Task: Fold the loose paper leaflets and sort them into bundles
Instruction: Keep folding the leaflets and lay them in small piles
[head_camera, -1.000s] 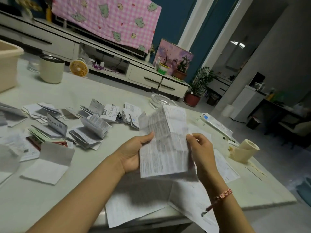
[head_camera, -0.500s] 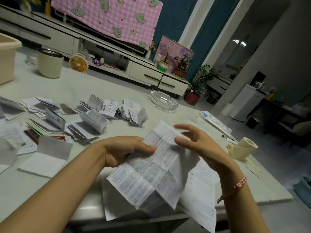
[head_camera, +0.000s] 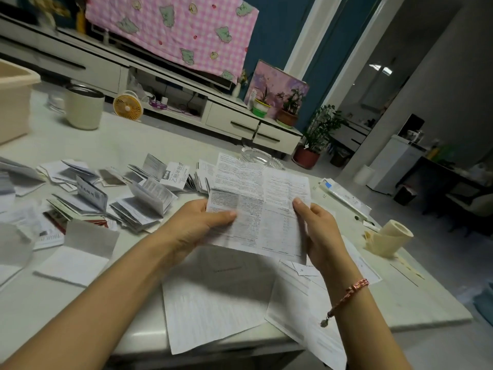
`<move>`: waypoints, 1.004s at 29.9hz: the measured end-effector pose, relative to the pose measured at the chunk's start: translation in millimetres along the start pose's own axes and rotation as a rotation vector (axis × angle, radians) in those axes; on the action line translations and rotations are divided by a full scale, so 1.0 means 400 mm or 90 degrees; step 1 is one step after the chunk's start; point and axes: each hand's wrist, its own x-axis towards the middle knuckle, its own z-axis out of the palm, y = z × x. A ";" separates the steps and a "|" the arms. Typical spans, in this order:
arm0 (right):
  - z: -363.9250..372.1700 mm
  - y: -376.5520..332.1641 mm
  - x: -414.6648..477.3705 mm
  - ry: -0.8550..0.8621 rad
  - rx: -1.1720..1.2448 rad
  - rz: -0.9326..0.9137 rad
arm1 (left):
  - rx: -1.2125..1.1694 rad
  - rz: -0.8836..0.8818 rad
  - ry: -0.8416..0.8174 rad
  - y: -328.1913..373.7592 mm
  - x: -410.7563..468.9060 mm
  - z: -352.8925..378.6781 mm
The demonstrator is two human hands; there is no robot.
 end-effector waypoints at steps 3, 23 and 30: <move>-0.011 0.004 0.000 0.079 -0.088 -0.063 | 0.055 0.030 0.070 -0.010 0.006 -0.009; 0.033 0.019 -0.044 -0.217 -0.026 -0.048 | 0.087 0.016 0.087 -0.021 -0.027 0.067; 0.049 0.036 -0.052 -0.230 -0.024 -0.026 | 0.208 0.077 0.142 -0.035 -0.025 0.068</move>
